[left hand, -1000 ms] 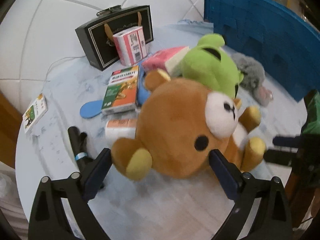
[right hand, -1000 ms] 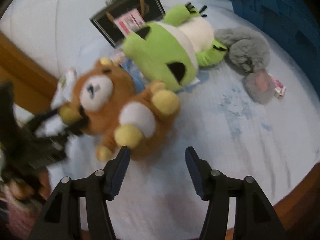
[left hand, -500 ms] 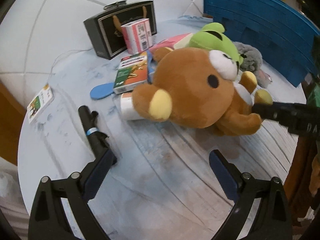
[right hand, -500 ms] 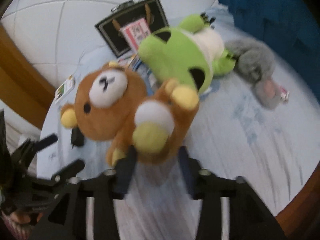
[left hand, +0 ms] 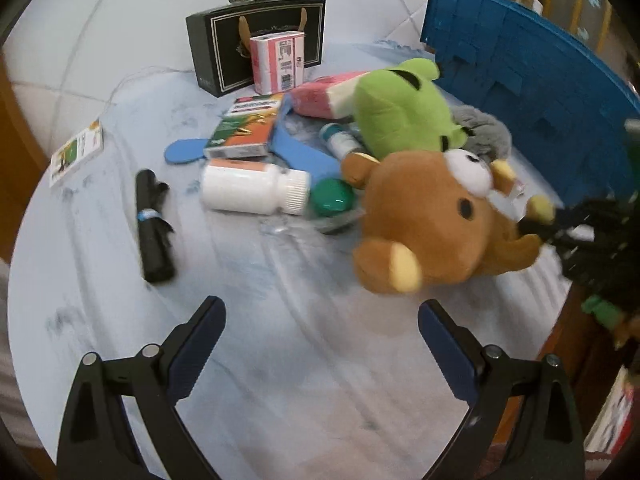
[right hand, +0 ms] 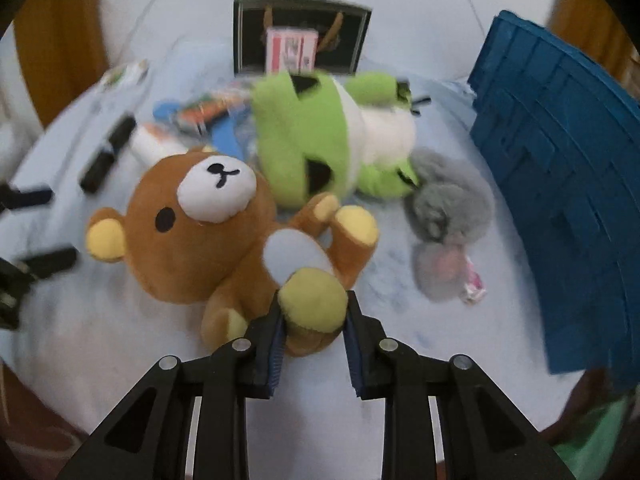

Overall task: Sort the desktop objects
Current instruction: 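Grasp the brown bear plush with the right tool while the left tool grasps its head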

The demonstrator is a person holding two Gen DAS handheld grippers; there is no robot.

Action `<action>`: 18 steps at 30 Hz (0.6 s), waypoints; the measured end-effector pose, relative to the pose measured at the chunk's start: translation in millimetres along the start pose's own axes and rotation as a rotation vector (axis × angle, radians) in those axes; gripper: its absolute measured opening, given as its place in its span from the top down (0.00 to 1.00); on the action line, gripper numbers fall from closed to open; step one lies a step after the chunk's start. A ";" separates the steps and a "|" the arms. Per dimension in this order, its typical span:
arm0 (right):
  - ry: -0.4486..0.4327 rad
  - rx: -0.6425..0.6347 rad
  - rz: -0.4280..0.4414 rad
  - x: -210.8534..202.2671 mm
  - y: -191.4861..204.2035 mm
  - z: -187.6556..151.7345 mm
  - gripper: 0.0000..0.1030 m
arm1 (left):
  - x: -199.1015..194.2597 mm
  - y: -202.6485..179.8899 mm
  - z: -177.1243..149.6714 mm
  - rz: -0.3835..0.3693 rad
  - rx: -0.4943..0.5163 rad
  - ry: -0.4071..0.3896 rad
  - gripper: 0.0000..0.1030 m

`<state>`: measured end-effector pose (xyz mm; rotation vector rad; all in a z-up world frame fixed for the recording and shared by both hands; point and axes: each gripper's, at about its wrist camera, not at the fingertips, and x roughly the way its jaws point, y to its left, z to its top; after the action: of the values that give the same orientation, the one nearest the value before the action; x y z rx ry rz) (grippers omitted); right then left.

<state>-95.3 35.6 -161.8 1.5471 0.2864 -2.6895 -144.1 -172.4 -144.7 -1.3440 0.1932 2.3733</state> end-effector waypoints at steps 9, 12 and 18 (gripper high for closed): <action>-0.012 -0.084 0.248 3.4 -39.6 -11.3 0.75 | -10.6 -72.6 28.2 0.114 -0.029 -0.027 0.04; -0.008 -0.113 0.292 2.7 -40.8 -14.4 0.75 | 25.8 -81.5 39.7 0.138 0.034 0.071 0.04; -0.017 0.044 0.390 11.1 -55.6 -6.4 0.73 | 67.1 -82.5 41.3 0.175 0.098 0.157 0.03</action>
<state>-101.7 92.2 -166.4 1.4147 -0.0714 -2.4155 -173.4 -66.0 -173.4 -1.5220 0.4838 2.3627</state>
